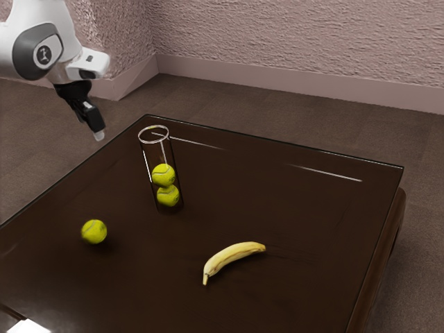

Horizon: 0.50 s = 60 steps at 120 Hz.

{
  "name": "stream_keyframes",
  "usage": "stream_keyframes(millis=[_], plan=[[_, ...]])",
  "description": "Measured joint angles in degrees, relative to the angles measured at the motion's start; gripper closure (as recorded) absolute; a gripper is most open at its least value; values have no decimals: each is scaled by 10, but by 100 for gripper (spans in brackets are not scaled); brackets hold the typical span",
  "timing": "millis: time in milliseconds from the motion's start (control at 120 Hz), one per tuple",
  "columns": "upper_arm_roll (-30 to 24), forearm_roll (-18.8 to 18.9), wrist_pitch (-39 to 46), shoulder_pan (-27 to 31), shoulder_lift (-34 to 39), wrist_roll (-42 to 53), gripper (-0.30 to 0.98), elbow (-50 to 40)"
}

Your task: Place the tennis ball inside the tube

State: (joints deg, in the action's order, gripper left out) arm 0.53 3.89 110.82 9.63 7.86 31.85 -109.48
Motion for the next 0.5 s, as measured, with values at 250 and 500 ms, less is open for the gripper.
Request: stream_keyframes(millis=[250, 500], plan=[[3, -13, -35, 10, -43, 27, 1, -77], [3, -93, 66, 47, -105, 23, 0, -177]])
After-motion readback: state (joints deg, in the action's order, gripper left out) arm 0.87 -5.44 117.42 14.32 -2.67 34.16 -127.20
